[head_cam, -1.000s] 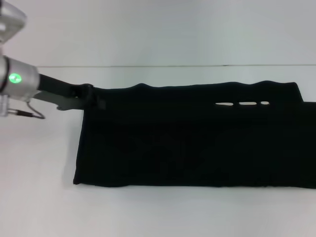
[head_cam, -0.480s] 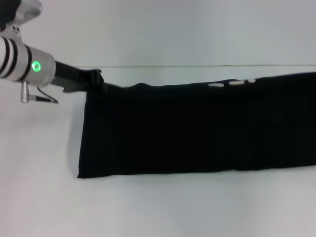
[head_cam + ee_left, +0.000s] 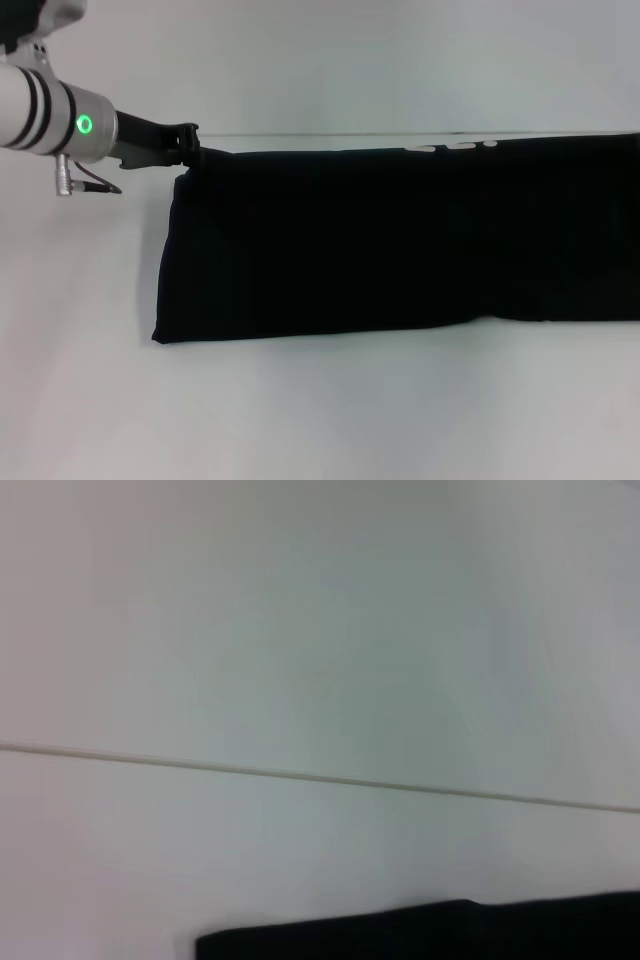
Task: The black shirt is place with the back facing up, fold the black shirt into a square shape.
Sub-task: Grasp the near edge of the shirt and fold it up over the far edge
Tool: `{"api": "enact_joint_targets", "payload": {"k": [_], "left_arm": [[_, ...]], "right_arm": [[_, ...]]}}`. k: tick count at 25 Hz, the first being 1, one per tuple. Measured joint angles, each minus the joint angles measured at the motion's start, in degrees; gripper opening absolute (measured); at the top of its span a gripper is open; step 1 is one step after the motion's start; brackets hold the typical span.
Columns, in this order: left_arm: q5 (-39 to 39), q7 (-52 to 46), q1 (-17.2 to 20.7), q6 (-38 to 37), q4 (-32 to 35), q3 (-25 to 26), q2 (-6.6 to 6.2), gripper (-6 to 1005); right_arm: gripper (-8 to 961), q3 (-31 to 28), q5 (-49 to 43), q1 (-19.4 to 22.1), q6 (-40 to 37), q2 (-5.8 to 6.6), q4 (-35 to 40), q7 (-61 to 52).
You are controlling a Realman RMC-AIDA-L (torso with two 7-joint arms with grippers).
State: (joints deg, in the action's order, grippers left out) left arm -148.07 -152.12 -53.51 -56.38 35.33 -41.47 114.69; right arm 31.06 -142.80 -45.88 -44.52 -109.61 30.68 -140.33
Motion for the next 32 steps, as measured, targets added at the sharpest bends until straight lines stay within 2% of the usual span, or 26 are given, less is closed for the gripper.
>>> {"api": "enact_joint_targets", "payload": {"k": [6,18,20,25,27,29,30,31,32], "left_arm": [[-0.1,0.3,0.2,7.8,-2.8,-1.4,1.18,45],[-0.1,2.1,-0.4,13.3,-3.6,-2.0,2.91,54],[-0.2,2.1,-0.5,14.0,-4.5,-2.0,2.74,56],[-0.2,1.9,-0.6,15.0,-4.7,-1.7,2.12,149],[0.0,1.4,-0.6,14.1,-4.2,-1.5,1.69,186],[0.2,0.9,-0.3,12.2,-2.9,-1.2,1.38,224],[0.5,0.8,0.1,10.6,-1.7,-0.8,1.34,242],[0.8,0.8,0.6,8.9,-0.4,-0.3,1.35,261],[1.2,0.7,1.0,7.7,0.7,0.1,1.38,292]], "right_arm": [[44,1.5,0.2,-0.6,8.5,-1.6,-2.5,0.4],[89,3.5,0.0,-1.5,10.0,-1.89,-2.6,-0.1],[102,5.3,0.0,-1.6,9.8,-1.52,-2.6,-0.7],[134,7.4,-0.1,-1.8,9.9,-0.13,-2.3,-2.4],[147,7.3,-0.1,-2.1,8.9,1.08,-2.0,-2.8],[224,7.3,-0.1,-2.5,6.6,2.83,-2.0,-3.6],[263,7.4,-0.1,-2.7,5.1,3.78,-1.9,-4.1],[302,7.5,-0.1,-2.9,1.9,5.39,-1.9,-5.0],[340,7.5,-0.1,-2.9,1.9,5.39,-1.9,-5.0]]}}
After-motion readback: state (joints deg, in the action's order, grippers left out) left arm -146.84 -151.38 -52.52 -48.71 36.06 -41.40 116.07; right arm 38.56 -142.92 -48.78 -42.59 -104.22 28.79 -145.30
